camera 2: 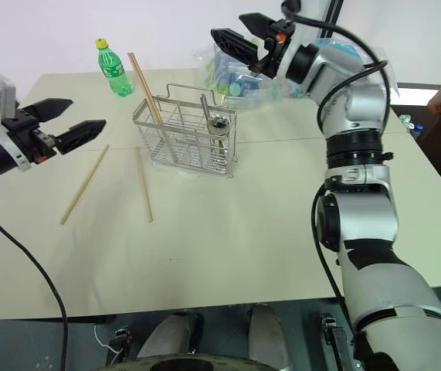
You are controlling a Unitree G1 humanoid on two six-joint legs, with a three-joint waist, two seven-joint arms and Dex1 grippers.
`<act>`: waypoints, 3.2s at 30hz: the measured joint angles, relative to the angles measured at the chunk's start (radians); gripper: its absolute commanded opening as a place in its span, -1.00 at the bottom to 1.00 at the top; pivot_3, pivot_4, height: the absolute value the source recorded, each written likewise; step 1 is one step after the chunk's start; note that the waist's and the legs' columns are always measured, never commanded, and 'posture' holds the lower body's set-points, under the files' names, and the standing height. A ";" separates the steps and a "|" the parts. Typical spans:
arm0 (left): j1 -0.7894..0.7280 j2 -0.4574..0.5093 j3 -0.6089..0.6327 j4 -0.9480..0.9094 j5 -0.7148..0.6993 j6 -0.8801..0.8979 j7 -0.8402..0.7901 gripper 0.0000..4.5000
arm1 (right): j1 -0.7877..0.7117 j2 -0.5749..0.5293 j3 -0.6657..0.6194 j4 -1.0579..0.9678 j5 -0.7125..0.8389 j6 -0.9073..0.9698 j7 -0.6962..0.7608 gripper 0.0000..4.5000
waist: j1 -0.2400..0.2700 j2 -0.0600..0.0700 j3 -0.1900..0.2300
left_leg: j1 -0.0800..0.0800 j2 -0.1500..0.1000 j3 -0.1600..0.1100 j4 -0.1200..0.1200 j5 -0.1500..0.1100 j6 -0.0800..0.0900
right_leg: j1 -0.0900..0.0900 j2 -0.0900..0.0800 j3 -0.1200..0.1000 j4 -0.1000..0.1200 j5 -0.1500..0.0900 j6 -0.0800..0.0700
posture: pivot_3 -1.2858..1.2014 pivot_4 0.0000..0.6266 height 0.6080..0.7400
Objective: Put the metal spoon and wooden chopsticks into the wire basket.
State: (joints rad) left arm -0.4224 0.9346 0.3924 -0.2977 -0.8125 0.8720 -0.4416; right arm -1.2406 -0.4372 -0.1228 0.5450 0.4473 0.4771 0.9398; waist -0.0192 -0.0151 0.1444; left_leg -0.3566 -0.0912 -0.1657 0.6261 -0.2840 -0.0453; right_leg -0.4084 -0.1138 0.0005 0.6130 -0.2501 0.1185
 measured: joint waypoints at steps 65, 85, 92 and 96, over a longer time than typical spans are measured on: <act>-0.654 -0.436 0.213 0.808 0.266 -0.449 0.363 -0.99 | 0.677 -0.298 -0.025 -0.935 0.559 0.526 -0.095 1.00 | 0.037 -0.017 -0.004 | -0.002 -0.002 -0.001 0.007 0.001 -0.001 | 0.003 -0.005 -0.003 0.000 0.003 0.005 | 0.03 -0.52 0.60; -0.758 -0.688 -0.064 0.952 0.386 -0.629 0.222 -0.99 | 0.805 -0.279 -0.116 -1.044 0.675 0.526 -0.288 1.00 | 0.032 -0.017 -0.004 | -0.002 -0.002 0.001 0.006 0.001 -0.001 | 0.003 -0.004 -0.003 -0.001 0.003 0.006 | 0.03 -0.52 0.60; -0.751 -0.722 -0.117 0.993 0.449 -0.736 0.194 -0.99 | 0.814 -0.287 -0.130 -1.053 0.707 0.520 -0.332 1.00 | 0.031 -0.017 -0.004 | -0.001 -0.002 0.001 0.006 0.000 -0.001 | 0.003 -0.004 -0.003 -0.001 0.003 0.006 | 0.03 -0.52 0.60; -0.748 -0.733 -0.134 0.989 0.470 -0.771 0.192 -0.99 | 0.822 -0.290 -0.135 -1.053 0.715 0.517 -0.344 1.00 | 0.032 -0.017 -0.004 | -0.002 -0.002 0.001 0.006 0.000 -0.001 | 0.003 -0.004 -0.003 -0.001 0.003 0.006 | 0.03 -0.52 0.60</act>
State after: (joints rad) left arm -1.1704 0.2020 0.2580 0.6912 -0.3427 0.1006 -0.2497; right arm -0.4190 -0.7275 -0.2577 -0.5082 1.1625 0.9942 0.5958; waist 0.0131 -0.0324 0.1408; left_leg -0.3583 -0.0934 -0.1645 0.6324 -0.2835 -0.0458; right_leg -0.4056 -0.1176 -0.0023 0.6122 -0.2473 0.1241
